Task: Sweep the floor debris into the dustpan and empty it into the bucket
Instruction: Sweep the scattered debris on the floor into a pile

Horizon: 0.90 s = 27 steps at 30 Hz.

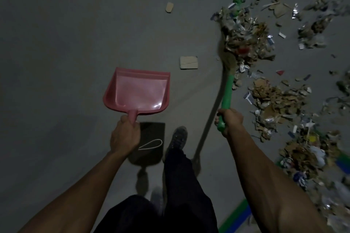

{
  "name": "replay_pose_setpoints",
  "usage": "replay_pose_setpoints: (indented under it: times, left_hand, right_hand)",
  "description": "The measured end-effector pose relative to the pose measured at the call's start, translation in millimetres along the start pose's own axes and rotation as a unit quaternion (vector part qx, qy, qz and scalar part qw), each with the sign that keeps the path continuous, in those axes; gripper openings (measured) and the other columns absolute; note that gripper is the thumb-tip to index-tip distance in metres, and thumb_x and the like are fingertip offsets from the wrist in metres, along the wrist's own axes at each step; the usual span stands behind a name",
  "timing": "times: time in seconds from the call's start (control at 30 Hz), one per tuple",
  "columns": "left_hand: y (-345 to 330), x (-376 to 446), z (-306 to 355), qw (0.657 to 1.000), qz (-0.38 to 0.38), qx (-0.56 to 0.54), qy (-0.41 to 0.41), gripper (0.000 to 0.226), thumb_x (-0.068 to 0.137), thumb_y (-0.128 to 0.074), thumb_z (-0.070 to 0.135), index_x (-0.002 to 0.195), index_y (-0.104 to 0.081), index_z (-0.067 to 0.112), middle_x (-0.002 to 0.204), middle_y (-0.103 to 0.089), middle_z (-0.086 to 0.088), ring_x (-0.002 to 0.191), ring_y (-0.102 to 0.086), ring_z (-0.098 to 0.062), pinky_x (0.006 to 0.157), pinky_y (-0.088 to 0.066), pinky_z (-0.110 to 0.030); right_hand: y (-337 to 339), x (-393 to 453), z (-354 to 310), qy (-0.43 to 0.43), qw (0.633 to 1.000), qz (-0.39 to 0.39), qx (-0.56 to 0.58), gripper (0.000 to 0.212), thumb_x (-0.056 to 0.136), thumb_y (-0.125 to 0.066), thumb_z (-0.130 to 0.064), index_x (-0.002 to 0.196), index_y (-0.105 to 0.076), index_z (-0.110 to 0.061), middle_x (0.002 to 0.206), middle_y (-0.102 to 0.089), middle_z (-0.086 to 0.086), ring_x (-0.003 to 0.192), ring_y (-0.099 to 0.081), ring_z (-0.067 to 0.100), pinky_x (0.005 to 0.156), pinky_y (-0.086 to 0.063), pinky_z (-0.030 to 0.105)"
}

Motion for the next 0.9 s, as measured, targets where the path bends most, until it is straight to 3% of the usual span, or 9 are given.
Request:
replay_pose_setpoints:
  times: [0.2,0.3,0.43,0.53,0.63,0.77,0.9]
  left_hand:
    - [24,24,39,1.0,-0.007,0.011,-0.018,0.034,0.099,-0.039,0.028,0.117,-0.046,0.0,0.116,-0.053,-0.022,0.104,-0.054,-0.04,0.08,-0.038,-0.037]
    - [45,33,54,1.0,-0.01,0.022,-0.018,0.037,0.098,-0.041,0.027,0.123,-0.045,-0.001,0.121,-0.052,-0.024,0.108,-0.054,-0.042,0.083,-0.04,-0.04]
    - [77,48,68,0.999,-0.016,0.032,-0.012,0.039,0.097,-0.043,0.024,0.127,-0.043,-0.001,0.127,-0.05,-0.025,0.113,-0.052,-0.043,0.09,-0.042,-0.043]
    - [98,68,73,0.999,-0.018,0.028,-0.004,0.04,0.096,-0.046,0.02,0.127,-0.04,-0.006,0.129,-0.05,-0.026,0.114,-0.052,-0.043,0.09,-0.042,-0.045]
    - [114,98,76,0.998,-0.037,0.038,-0.031,0.041,0.095,-0.047,0.016,0.128,-0.039,-0.007,0.128,-0.05,-0.027,0.113,-0.053,-0.043,0.09,-0.043,-0.045]
    - [134,140,79,0.994,-0.06,0.073,-0.057,0.039,0.091,-0.049,0.015,0.124,-0.04,-0.005,0.125,-0.052,-0.026,0.11,-0.054,-0.043,0.09,-0.045,-0.046]
    - [147,176,85,0.987,-0.081,0.112,-0.085,0.037,0.09,-0.05,0.015,0.121,-0.041,-0.004,0.121,-0.054,-0.025,0.108,-0.056,-0.042,0.088,-0.046,-0.045]
  right_hand:
    - [22,-12,-29,0.036,0.995,0.06,0.072,0.017,0.083,-0.058,0.011,0.077,-0.052,-0.004,0.052,-0.045,0.011,0.027,-0.043,0.014,0.032,-0.036,0.019]
    - [13,-54,-17,0.04,0.997,0.017,0.067,0.014,0.085,-0.058,0.009,0.092,-0.057,-0.003,0.059,-0.047,0.011,0.032,-0.044,0.014,0.034,-0.038,0.021]
    - [-16,-112,5,0.039,0.997,-0.069,0.026,0.034,0.085,-0.06,0.005,0.117,-0.06,-0.007,0.058,-0.052,0.012,0.037,-0.046,0.018,0.038,-0.04,0.024]
    - [-50,-137,10,0.028,0.994,-0.11,-0.009,0.047,0.085,-0.062,0.003,0.123,-0.055,-0.024,0.062,-0.055,0.014,0.034,-0.047,0.017,0.037,-0.039,0.023]
    - [-81,-136,3,0.003,0.991,-0.126,-0.052,0.046,0.083,-0.062,0.001,0.124,-0.059,-0.018,0.067,-0.058,0.015,0.038,-0.049,0.02,0.041,-0.042,0.026]
    - [-99,-119,-14,-0.066,0.994,-0.085,-0.023,0.043,0.083,-0.061,0.005,0.125,-0.057,-0.004,0.061,-0.054,0.012,0.034,-0.045,0.018,0.037,-0.038,0.022]
    - [-91,-90,-41,-0.088,0.995,0.026,0.038,0.017,0.083,-0.059,0.009,0.099,-0.061,0.001,0.064,-0.053,0.013,0.036,-0.045,0.018,0.036,-0.039,0.022]
Point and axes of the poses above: each hand's wrist, its own x-axis towards the middle knuckle, its own y-axis out of the back of the hand, z = x × y, the point moved 1 cm from there along x, towards the middle knuckle
